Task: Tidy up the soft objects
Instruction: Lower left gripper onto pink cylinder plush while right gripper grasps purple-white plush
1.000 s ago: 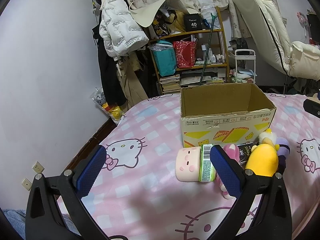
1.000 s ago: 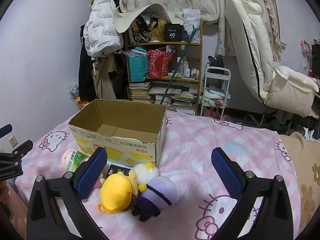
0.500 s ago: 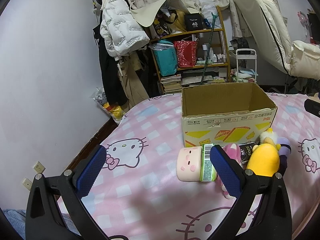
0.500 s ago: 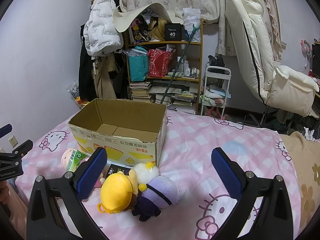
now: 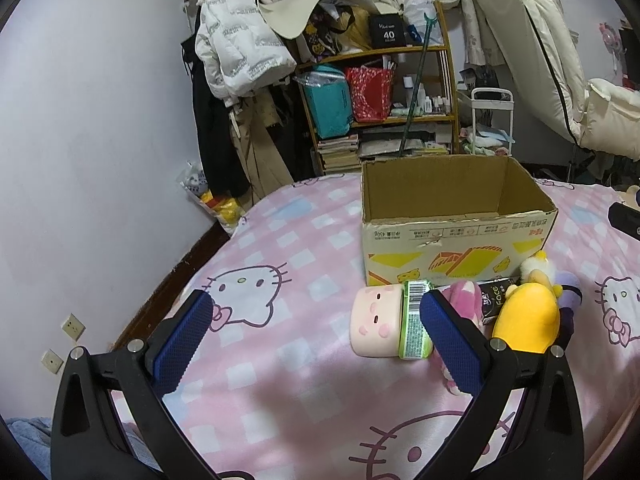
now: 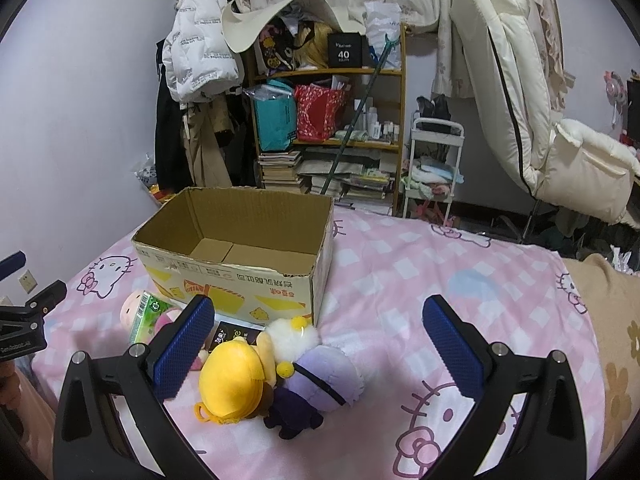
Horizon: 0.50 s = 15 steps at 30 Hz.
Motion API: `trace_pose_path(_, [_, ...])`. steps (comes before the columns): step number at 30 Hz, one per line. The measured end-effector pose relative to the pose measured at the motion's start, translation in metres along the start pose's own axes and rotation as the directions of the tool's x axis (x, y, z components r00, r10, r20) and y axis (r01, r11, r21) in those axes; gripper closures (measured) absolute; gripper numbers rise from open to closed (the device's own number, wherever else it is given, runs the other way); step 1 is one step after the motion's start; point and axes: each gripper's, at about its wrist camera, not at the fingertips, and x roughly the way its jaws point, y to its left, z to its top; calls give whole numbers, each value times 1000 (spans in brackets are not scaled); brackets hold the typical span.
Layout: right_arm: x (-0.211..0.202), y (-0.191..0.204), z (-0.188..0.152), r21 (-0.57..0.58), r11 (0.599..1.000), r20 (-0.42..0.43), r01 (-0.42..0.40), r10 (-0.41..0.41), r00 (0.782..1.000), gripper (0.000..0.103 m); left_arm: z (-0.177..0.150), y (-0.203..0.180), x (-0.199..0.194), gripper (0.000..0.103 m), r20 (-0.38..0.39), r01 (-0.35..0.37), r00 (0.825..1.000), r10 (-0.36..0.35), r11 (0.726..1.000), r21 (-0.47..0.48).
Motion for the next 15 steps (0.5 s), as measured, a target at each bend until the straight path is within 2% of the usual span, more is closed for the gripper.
trace_pose_path(3, [6,-7,5,41,999,-7,-23,23,1000,0,5,0,9,1,-22,9,1000,-9,1000,2])
trace_pose_path(7, [13,-15,11,73,997,-19,-7,8,1000,0,12,0,24,1,-65,27,998,-27,1000,5])
trace_pose_path(15, [48,-30,9,147,989,-171,-3,29,985,0,19,-10,60,1,-159,57,986,-48,997,49])
